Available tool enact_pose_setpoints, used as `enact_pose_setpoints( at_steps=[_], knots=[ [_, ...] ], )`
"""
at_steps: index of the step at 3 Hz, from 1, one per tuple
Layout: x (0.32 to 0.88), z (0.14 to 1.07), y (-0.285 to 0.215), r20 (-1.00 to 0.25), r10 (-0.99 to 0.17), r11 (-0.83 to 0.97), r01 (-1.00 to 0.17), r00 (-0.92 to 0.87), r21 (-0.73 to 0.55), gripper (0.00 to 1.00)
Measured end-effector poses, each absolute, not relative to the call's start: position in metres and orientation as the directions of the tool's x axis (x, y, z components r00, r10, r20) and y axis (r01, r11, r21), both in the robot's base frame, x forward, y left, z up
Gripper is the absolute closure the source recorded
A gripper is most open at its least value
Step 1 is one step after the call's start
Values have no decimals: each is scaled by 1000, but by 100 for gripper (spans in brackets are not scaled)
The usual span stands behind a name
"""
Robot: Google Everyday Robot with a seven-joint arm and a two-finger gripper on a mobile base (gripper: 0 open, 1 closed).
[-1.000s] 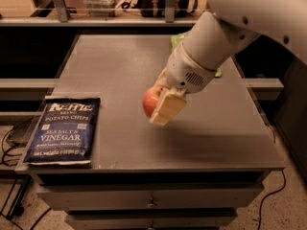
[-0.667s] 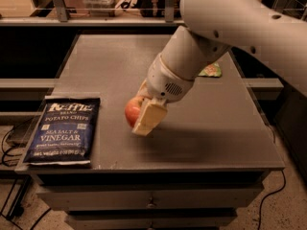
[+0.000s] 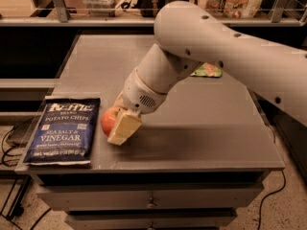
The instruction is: Move apple near blue chip bag
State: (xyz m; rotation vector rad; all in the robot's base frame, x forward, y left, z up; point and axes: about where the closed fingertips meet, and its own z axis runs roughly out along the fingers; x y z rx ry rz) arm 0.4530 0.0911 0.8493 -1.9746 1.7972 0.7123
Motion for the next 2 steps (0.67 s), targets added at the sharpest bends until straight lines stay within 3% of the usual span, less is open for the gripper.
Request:
enact_pose_setpoints(
  at_steps=[2],
  knots=[
    [448, 839, 129, -619, -782, -127, -991, 71, 47, 11]
  ],
)
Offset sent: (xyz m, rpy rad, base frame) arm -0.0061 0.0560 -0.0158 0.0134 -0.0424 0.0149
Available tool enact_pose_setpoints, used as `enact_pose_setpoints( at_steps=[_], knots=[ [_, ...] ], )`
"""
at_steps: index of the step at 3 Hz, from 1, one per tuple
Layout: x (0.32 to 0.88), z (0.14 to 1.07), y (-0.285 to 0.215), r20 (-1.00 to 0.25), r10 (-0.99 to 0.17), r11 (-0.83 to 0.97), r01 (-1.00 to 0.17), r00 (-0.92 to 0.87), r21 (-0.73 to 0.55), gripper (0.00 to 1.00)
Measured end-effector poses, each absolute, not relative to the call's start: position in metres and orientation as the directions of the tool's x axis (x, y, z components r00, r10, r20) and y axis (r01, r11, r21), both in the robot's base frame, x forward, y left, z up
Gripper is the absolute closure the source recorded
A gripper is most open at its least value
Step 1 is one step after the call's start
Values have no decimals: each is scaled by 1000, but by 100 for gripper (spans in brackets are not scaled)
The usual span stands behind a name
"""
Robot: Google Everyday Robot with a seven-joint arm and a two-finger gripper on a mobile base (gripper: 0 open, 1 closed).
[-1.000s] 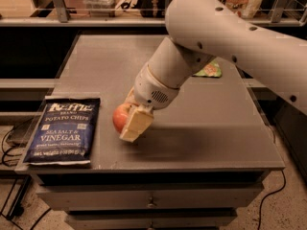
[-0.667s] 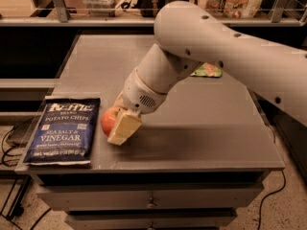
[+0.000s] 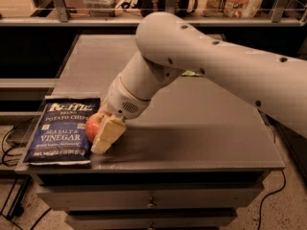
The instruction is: Move apple near blue chip bag
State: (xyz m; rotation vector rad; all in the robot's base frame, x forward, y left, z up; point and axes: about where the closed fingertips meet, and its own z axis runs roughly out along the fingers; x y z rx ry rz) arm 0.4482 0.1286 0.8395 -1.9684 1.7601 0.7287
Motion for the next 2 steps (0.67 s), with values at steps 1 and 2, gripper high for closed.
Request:
enact_pose_setpoints(
  at_steps=[1, 2],
  knots=[
    [449, 838, 132, -605, -792, -120, -992, 80, 26, 0],
    [449, 837, 132, -605, -792, -119, -993, 80, 24, 0]
  ],
)
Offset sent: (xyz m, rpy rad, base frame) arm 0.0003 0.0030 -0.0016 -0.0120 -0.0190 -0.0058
